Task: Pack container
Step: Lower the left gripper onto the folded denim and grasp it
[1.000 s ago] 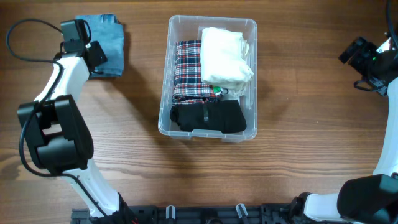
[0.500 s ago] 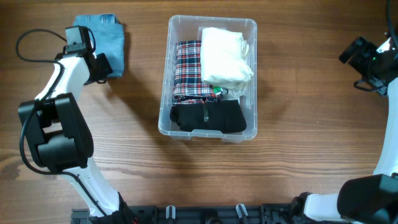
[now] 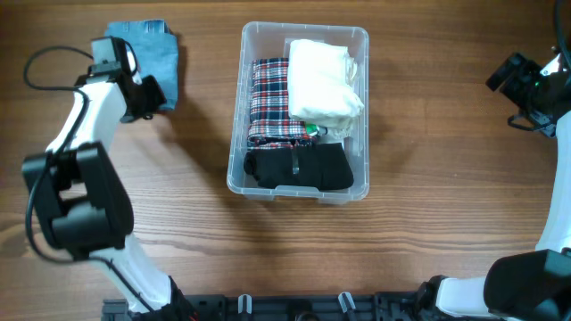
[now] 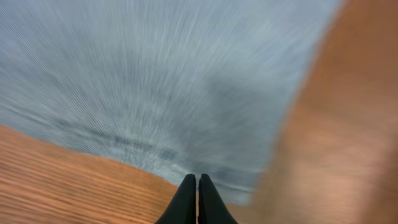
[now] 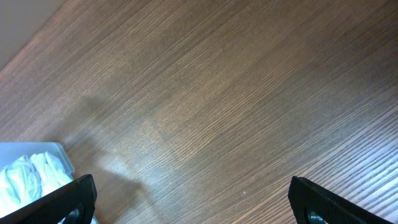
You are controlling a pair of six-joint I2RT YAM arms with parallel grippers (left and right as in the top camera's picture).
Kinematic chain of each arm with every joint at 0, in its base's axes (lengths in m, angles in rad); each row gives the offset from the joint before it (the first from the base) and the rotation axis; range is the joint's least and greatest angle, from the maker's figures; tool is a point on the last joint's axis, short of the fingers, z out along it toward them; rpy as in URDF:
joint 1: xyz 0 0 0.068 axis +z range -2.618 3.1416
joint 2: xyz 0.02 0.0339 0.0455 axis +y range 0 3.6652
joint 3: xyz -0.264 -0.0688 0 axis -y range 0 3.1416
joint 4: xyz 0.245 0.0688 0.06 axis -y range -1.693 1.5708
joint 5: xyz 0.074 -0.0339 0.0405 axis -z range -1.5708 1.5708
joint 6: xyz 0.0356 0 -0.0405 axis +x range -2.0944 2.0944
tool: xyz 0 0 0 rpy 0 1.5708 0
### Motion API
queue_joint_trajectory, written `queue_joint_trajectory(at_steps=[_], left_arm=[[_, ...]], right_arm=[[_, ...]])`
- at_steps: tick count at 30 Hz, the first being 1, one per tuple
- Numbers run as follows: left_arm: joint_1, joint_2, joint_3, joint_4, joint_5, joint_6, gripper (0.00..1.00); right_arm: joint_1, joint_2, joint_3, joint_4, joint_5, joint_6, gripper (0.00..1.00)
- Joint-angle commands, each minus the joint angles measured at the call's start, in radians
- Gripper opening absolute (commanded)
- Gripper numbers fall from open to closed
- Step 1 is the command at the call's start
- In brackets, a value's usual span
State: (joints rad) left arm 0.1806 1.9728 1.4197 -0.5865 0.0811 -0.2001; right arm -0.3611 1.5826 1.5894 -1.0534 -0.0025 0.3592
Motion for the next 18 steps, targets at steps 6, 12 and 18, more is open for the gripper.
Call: queue_joint_trajectory(at_steps=[6,12,18], left_arm=[[-0.002,-0.197,0.005,0.373,-0.092,-0.013,0.04],[-0.002,-0.04,0.005,0.549,-0.101,-0.013,0.04],[0.0,0.12,0.005,0.603,-0.101,-0.013,0.04]], right_arm=[[0.001,0.007,0.012,0.003,0.003,0.008,1.0],[0.001,0.007,0.012,0.003,0.003,0.008,1.0],[0.001,0.007,0.012,0.003,0.003,0.008,1.0]])
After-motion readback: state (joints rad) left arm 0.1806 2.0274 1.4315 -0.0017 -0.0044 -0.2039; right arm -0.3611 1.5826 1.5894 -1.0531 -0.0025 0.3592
